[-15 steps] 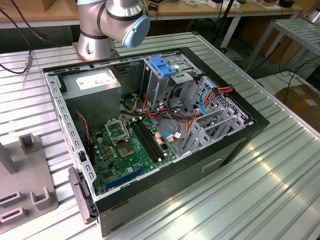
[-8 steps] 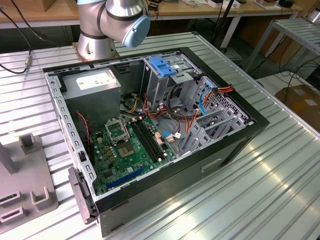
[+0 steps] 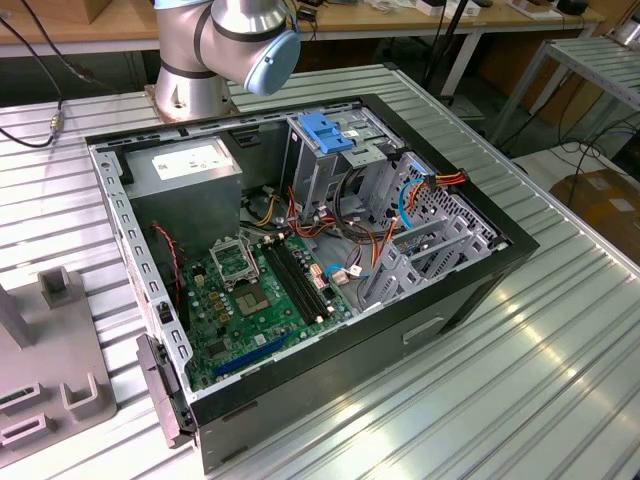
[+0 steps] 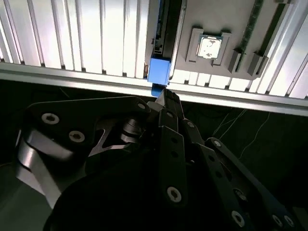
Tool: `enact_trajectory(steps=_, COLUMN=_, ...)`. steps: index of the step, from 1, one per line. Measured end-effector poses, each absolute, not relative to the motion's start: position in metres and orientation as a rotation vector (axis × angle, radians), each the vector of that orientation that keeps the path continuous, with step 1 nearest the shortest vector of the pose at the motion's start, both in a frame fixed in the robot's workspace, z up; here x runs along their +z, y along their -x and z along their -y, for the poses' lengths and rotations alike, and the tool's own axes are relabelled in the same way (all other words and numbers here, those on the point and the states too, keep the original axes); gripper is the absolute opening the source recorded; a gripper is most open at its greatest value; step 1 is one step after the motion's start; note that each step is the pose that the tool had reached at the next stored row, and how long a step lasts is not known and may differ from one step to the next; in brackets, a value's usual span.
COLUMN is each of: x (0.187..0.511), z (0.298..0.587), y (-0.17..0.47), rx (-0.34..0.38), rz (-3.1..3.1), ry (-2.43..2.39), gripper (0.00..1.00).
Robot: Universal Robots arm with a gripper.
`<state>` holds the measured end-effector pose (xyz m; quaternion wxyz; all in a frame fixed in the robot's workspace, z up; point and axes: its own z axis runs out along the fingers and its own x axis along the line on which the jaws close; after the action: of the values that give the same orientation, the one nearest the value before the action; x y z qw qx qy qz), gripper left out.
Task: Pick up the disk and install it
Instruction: 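Pick up the disk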
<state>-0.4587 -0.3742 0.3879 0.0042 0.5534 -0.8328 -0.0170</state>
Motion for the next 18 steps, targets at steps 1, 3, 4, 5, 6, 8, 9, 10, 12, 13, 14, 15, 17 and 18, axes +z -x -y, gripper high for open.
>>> enact_trajectory(steps=1, x=0.3878, z=0.3741, y=0.4587, rx=-0.053, rz=2.594, ry=-1.757, gripper=0.1)
enact_trajectory(steps=3, x=0.3877, z=0.3741, y=0.4587, rx=-0.053, rz=2.555, ry=-1.811, gripper=0.1)
enact_trajectory(steps=4, x=0.3876, z=0.3741, y=0.4587, rx=-0.053, rz=2.539, ry=-1.833, gripper=0.1)
enact_trajectory(steps=5, x=0.3875, z=0.3741, y=0.4587, rx=-0.052, rz=2.523, ry=-1.855, gripper=0.1)
enact_trajectory(steps=6, x=0.3875, z=0.3742, y=0.4587, rx=-0.052, rz=2.506, ry=-1.877, gripper=0.1)
enact_trajectory(steps=8, x=0.3874, z=0.3742, y=0.4587, rx=-0.052, rz=2.471, ry=-1.922, gripper=0.1)
enact_trajectory(steps=9, x=0.3874, z=0.3742, y=0.4587, rx=-0.052, rz=2.453, ry=-1.944, gripper=0.1)
enact_trajectory(steps=10, x=0.3873, z=0.3742, y=0.4587, rx=-0.052, rz=2.426, ry=-1.977, gripper=0.1)
enact_trajectory(steps=12, x=0.3871, z=0.3741, y=0.4584, rx=-0.051, rz=2.361, ry=-2.052, gripper=0.1)
enact_trajectory(steps=13, x=0.3872, z=0.3741, y=0.4578, rx=-0.051, rz=2.331, ry=-2.085, gripper=0.1)
enact_trajectory(steps=14, x=0.387, z=0.3741, y=0.4575, rx=-0.05, rz=2.32, ry=-2.097, gripper=0.1)
enact_trajectory(steps=15, x=0.3867, z=0.3741, y=0.4573, rx=-0.05, rz=2.309, ry=-2.109, gripper=0.1)
enact_trajectory(steps=17, x=0.386, z=0.3741, y=0.4569, rx=-0.048, rz=2.286, ry=-2.133, gripper=0.1)
enact_trajectory(steps=18, x=0.3853, z=0.3742, y=0.4567, rx=-0.047, rz=2.28, ry=-2.138, gripper=0.1)
